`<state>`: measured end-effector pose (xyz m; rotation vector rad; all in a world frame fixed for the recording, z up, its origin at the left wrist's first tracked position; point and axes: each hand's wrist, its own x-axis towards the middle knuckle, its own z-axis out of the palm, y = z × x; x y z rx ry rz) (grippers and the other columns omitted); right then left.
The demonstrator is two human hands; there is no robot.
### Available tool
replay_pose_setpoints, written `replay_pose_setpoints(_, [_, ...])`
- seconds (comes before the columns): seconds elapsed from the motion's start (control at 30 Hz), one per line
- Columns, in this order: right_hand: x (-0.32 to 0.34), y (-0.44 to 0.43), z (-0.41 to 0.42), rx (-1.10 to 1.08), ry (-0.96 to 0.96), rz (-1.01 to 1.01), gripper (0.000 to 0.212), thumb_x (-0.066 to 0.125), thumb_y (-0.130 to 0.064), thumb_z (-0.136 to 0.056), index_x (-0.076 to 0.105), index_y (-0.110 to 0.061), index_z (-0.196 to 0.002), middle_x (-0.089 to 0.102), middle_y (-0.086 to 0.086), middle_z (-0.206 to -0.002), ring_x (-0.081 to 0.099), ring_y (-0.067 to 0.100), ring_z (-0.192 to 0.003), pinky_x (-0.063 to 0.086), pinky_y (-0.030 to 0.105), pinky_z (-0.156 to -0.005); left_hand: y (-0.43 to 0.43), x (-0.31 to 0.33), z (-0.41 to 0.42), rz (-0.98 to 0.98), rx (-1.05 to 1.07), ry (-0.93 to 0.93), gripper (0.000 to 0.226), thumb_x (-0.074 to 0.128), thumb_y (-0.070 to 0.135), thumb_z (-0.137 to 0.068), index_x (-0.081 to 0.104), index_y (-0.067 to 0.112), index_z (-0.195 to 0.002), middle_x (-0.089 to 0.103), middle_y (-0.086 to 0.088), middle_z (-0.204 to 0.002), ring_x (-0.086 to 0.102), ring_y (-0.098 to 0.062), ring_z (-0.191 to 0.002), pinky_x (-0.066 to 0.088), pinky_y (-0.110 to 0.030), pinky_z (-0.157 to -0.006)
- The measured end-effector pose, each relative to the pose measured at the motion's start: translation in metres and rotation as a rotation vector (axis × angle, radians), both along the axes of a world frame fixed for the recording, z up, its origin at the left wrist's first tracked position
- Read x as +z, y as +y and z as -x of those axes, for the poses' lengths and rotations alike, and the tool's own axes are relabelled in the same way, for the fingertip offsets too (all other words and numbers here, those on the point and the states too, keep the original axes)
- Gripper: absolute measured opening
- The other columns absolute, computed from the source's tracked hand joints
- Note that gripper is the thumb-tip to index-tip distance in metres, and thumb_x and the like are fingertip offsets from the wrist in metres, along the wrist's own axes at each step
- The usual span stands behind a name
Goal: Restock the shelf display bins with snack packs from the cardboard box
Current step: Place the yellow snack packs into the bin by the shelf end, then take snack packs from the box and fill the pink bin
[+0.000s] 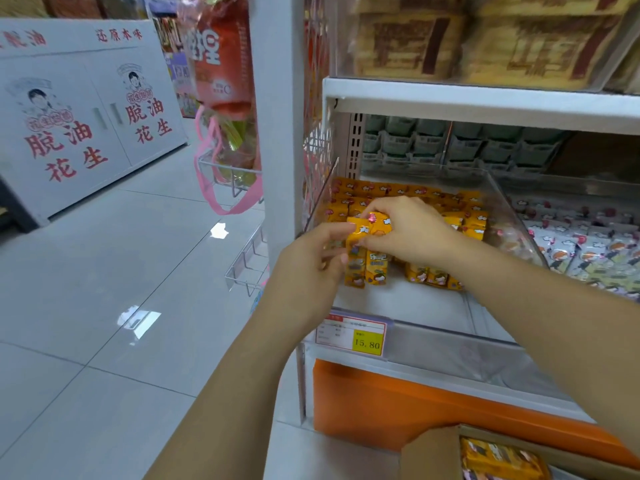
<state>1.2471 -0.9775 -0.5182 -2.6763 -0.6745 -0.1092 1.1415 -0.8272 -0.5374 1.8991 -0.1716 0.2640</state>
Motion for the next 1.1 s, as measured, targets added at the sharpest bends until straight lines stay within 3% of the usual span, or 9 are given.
replay_pose_setpoints(0.13, [-0.011, 0.011, -0.017, -0.073, -0.109, 0.195, 0.042, 0.064, -0.043, -0.085, 0.053, -0.029, -0.123, 0.062, 0.004, -0.120, 0.057, 0.028, -0.108, 0.046, 0.038, -0.081, 0.005, 0.004, 0.003, 0.137, -0.021, -0.010, 0.035, 0.049, -0.004, -0.095, 0.059, 0.029, -0.101, 0.068, 0.006, -0.095, 0.064, 0.002, -0.075, 0.052, -0.013, -0.070])
replay_pose_setpoints(0.4, [-0.013, 0.018, -0.017, -0.114, -0.152, 0.211, 0.054, 0.069, -0.035, -0.083, 0.046, -0.020, -0.129, 0.046, 0.010, -0.134, 0.052, 0.035, -0.116, 0.044, 0.041, -0.088, 0.006, 0.008, 0.003, 0.159, -0.043, 0.013, 0.033, 0.048, -0.003, -0.096, 0.058, 0.028, -0.103, 0.069, 0.005, -0.090, 0.063, -0.002, -0.071, 0.055, -0.017, -0.067])
replay_pose_setpoints(0.6, [-0.011, 0.014, -0.015, -0.159, -0.202, 0.187, 0.050, 0.070, -0.036, -0.083, 0.048, -0.019, -0.125, 0.048, 0.009, -0.131, 0.053, 0.035, -0.111, 0.045, 0.039, -0.084, 0.005, 0.007, 0.003, 0.151, -0.034, 0.017, 0.030, 0.049, 0.001, -0.096, 0.057, 0.029, -0.105, 0.069, 0.006, -0.090, 0.062, 0.001, -0.071, 0.054, -0.016, -0.068])
replay_pose_setpoints(0.73, [-0.003, 0.008, -0.015, -0.162, -0.225, 0.163, 0.049, 0.071, -0.035, -0.082, 0.050, -0.020, -0.124, 0.052, 0.008, -0.127, 0.056, 0.031, -0.106, 0.045, 0.036, -0.078, 0.004, 0.007, 0.002, 0.145, -0.024, 0.012, 0.028, 0.051, 0.002, -0.096, 0.058, 0.027, -0.107, 0.069, 0.006, -0.090, 0.063, 0.000, -0.071, 0.054, -0.018, -0.070])
replay_pose_setpoints(0.87, [0.010, -0.006, 0.007, -0.136, -0.301, 0.099, 0.043, 0.069, -0.037, -0.083, 0.053, -0.023, -0.121, 0.055, 0.002, -0.121, 0.057, 0.023, -0.102, 0.044, 0.033, -0.076, -0.002, 0.008, 0.001, 0.117, 0.017, -0.018, 0.031, 0.054, 0.004, -0.094, 0.059, 0.034, -0.099, 0.067, 0.007, -0.090, 0.065, -0.010, -0.078, 0.056, -0.028, -0.079])
replay_pose_setpoints(1.1, [0.005, -0.066, 0.094, -0.020, -0.335, -0.172, 0.011, 0.069, -0.020, -0.082, 0.065, -0.021, -0.093, 0.052, -0.015, -0.079, 0.043, -0.003, -0.063, 0.042, 0.027, -0.059, -0.063, 0.003, 0.032, 0.038, -0.018, -0.118, 0.027, 0.055, 0.012, -0.095, 0.059, 0.038, -0.100, 0.066, 0.013, -0.089, 0.064, -0.004, -0.078, 0.054, -0.029, -0.075])
